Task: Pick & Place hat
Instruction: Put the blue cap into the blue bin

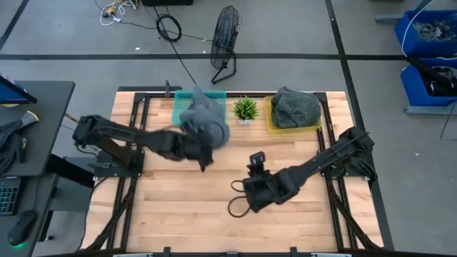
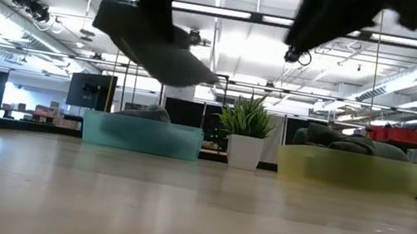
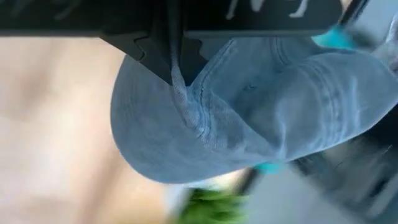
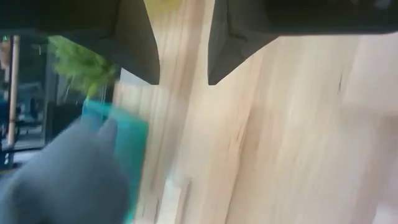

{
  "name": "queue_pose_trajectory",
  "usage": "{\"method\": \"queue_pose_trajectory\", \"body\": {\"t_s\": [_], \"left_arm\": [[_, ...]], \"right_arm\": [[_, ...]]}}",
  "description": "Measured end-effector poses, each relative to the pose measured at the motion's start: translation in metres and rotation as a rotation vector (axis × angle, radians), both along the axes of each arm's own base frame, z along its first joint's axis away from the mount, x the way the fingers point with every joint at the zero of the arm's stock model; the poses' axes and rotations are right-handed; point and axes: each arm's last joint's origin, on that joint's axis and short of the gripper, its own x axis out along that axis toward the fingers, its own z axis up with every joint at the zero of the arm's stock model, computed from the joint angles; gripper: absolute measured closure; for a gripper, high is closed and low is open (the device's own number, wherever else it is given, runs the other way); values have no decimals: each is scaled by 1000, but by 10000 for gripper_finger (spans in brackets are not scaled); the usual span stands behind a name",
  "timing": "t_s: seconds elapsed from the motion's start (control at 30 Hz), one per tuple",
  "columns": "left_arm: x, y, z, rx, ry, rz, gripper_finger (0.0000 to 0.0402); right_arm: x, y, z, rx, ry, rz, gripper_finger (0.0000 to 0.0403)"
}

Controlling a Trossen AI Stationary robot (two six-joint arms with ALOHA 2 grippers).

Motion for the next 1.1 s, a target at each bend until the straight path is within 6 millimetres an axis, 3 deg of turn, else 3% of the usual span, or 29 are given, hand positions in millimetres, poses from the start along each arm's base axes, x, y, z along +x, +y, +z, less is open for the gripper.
{"method": "queue_pose_trajectory", "body": {"t_s": [0.13, 0.27, 0.37, 0.57, 0.73, 0.93, 1.1], "left_arm": [[-23, 23, 25, 26, -68, 115, 391], [-47, 48, 49, 29, -148, 210, 393], [-59, 66, 53, -2, -166, 237, 392], [-55, 102, 2, -66, -190, 197, 391], [-55, 143, -33, -127, -432, 103, 394], [-74, 185, -56, -130, -453, 186, 395], [-72, 197, -89, -244, -371, 171, 395]], "right_arm": [[-24, 1, 14, -19, 1, -59, 275], [-53, -8, 41, -23, -77, -156, 287], [-72, -15, 62, 56, -165, -190, 297], [-109, -33, 74, 217, -324, -135, 321], [-126, -52, 60, 352, -416, -27, 339], [-127, -71, 40, 360, -540, 63, 354], [-121, -85, 19, 328, -554, 49, 357]]}}
